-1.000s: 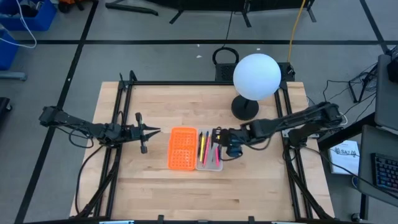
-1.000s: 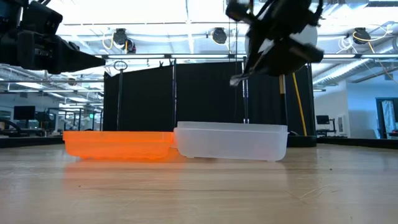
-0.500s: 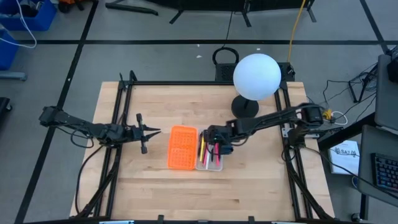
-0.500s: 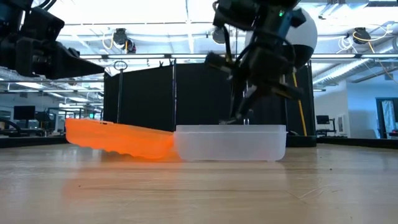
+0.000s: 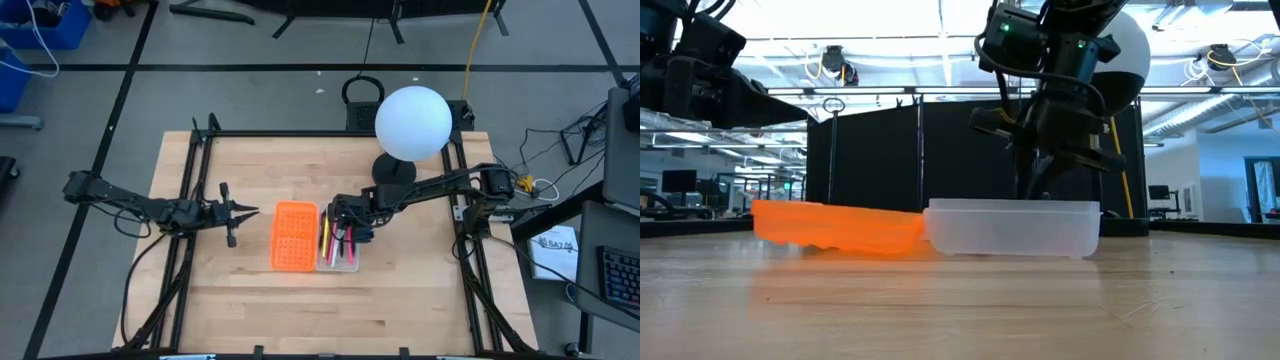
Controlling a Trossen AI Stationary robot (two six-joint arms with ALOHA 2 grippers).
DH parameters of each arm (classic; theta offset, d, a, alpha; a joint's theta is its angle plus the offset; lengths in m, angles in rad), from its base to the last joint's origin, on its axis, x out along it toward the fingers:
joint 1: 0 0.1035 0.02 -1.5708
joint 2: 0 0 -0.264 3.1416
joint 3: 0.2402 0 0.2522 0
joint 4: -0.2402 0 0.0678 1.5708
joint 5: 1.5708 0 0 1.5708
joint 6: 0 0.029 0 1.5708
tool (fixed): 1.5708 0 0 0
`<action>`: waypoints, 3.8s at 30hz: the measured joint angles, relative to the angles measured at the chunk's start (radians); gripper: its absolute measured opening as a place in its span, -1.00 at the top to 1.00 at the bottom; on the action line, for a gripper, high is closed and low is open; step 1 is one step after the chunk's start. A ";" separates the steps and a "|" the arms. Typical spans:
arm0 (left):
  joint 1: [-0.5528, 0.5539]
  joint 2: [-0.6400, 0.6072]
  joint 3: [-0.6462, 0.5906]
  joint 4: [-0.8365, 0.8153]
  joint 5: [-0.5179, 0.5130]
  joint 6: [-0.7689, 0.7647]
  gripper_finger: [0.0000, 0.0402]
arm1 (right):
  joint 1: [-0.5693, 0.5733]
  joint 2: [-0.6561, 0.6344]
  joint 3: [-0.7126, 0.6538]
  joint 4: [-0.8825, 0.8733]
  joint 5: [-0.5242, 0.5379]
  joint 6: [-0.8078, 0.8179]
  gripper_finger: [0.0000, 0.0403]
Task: Pick & place school supplies into a supply box
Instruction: Put the black scissors into the orange supply box, then return to Home Position
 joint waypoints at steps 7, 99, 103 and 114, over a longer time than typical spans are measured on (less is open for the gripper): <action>0.000 0.000 0.000 0.000 0.000 -0.005 0.77 | -0.001 0.000 0.000 0.021 -0.062 0.012 0.78; 0.182 -0.007 0.000 0.222 0.250 0.114 0.99 | -0.083 -1.652 -1.022 0.619 -0.402 1.540 1.00; 0.197 -0.056 0.045 0.102 0.243 0.082 0.99 | -0.083 -1.726 -1.022 0.570 -0.402 1.551 1.00; 0.172 -0.244 0.080 -0.071 0.279 0.186 0.99 | -0.083 -1.791 -1.065 0.528 -0.324 1.581 1.00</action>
